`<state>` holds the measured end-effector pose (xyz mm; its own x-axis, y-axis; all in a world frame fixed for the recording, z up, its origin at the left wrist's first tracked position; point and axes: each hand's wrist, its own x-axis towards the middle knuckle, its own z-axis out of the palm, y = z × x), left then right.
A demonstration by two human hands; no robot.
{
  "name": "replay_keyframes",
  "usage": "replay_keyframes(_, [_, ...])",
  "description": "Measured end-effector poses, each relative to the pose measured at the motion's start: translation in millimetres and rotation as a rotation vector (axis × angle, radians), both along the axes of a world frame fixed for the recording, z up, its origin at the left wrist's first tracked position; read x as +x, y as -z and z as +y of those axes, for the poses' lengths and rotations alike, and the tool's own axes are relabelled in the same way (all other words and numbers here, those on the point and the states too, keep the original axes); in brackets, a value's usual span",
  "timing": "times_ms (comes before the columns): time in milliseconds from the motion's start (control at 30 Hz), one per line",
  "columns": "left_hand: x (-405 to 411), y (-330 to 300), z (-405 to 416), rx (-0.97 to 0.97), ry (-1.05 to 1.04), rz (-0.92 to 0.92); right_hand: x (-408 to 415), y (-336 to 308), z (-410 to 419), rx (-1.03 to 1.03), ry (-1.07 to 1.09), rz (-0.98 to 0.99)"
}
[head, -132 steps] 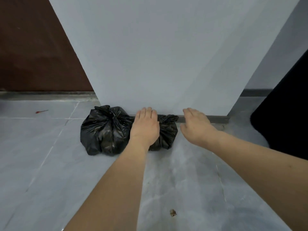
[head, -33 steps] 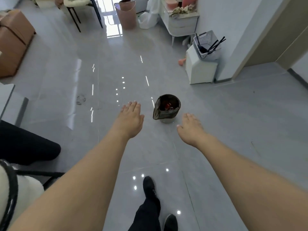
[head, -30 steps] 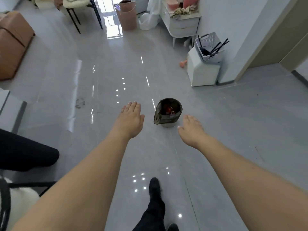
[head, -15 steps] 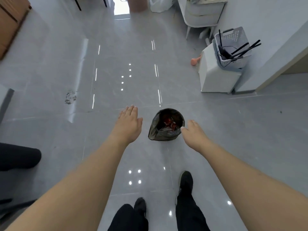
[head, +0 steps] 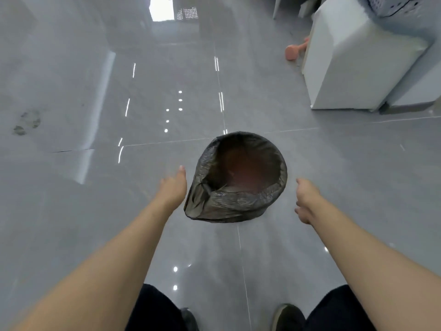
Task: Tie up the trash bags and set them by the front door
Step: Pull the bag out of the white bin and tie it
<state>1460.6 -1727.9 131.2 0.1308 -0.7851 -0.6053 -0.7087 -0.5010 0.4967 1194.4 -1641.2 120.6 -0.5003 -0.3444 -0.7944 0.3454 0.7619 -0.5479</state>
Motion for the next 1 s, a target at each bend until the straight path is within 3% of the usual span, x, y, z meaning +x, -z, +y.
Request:
replay_keyframes(67, [-4, 37, -17, 0.043, -0.159, 0.194, -12, 48, -18, -0.015, -0.041, -0.035])
replay_keyframes(167, [0, 61, -19, 0.039, -0.190, 0.265, -23, 92, -34, -0.066, -0.052, -0.128])
replay_keyframes(333, [20, 67, -3, 0.195, -0.285, 0.310, -21, 96, -11, 0.061, -0.036, -0.247])
replay_keyframes(600, [3, 108, -35, 0.263, -0.179, 0.396, -33, 128, -31, 0.088, -0.182, -0.225])
replay_keyframes(700, [-7, 102, -19, 0.412, -0.139, 0.494, -21, 123, -24, 0.114, -0.250, -0.297])
replay_keyframes(1000, [-2, 108, -27, 0.332, -0.194, 0.460, -22, 117, -30, 0.126, -0.229, -0.216])
